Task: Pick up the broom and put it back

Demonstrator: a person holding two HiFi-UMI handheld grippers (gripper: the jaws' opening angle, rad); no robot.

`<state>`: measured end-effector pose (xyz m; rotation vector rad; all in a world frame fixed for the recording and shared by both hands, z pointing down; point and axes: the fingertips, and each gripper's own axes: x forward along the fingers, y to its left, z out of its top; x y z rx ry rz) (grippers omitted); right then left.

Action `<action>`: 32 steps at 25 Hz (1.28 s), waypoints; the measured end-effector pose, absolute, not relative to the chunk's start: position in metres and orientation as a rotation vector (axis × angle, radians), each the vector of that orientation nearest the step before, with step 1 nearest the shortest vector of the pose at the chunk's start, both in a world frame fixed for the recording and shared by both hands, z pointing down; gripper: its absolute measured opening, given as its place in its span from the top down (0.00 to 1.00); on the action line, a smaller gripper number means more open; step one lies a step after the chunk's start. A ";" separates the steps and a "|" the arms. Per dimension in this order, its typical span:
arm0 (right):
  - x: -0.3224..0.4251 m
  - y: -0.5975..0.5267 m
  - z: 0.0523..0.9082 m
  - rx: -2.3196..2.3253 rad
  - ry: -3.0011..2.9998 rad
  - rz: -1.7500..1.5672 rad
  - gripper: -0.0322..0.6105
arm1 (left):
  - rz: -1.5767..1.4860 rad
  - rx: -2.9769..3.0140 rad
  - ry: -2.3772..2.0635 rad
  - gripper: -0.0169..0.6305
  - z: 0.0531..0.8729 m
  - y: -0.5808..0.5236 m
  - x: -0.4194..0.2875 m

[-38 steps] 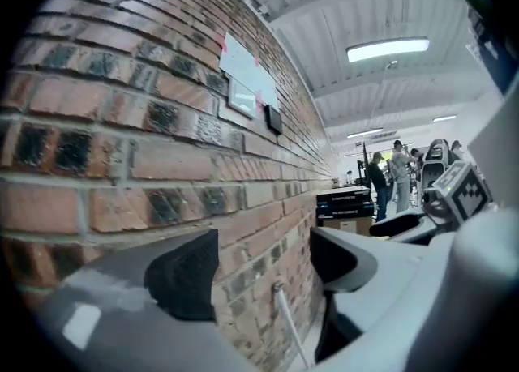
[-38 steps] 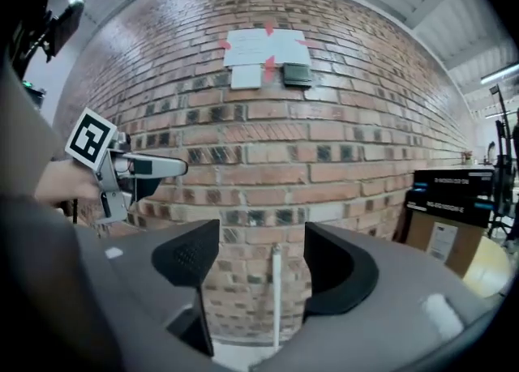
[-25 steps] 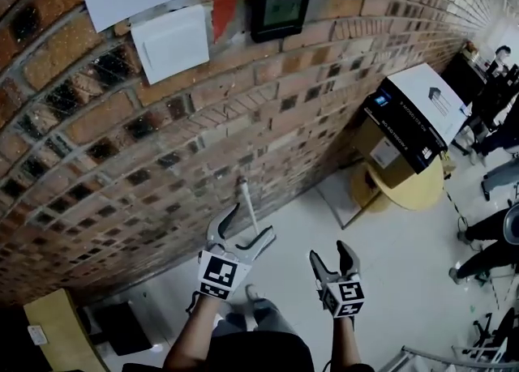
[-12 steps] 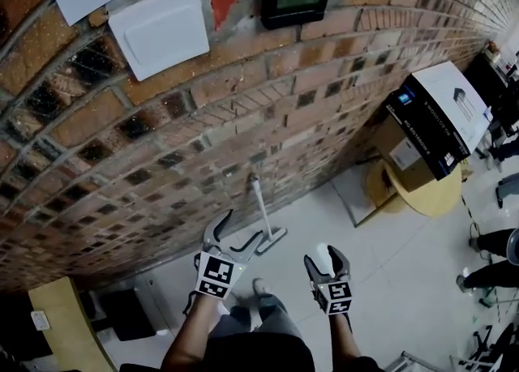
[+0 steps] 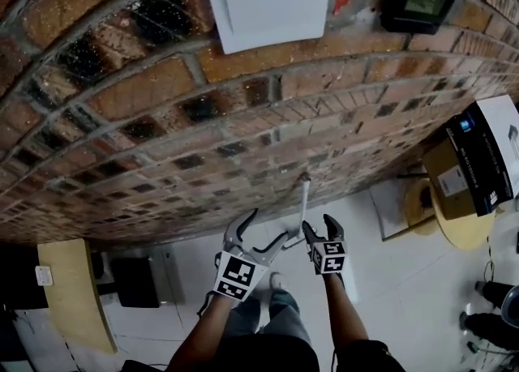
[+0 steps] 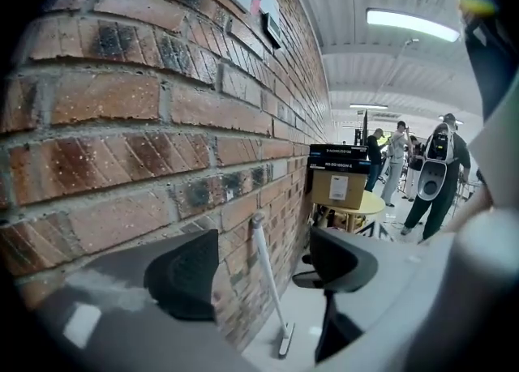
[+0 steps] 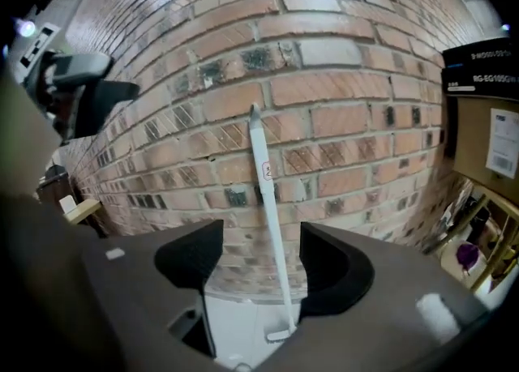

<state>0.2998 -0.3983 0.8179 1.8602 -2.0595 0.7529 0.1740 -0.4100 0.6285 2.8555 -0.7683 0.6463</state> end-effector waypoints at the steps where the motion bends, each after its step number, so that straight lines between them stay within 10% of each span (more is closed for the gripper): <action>1: 0.298 -0.412 0.827 1.843 -2.053 0.764 0.48 | 0.644 2.848 -0.780 0.42 0.628 -0.411 0.169; 10: 0.299 -0.512 0.865 1.845 -1.996 0.829 0.54 | 0.656 2.746 -0.913 0.42 0.644 -0.413 0.112; 13: 0.299 -0.521 0.863 1.856 -2.004 0.831 0.79 | 0.657 2.714 -0.955 0.43 0.648 -0.410 0.093; 32: 0.239 -0.421 0.697 1.828 -2.092 0.602 0.84 | 0.404 2.738 -1.153 0.43 0.573 -0.423 0.035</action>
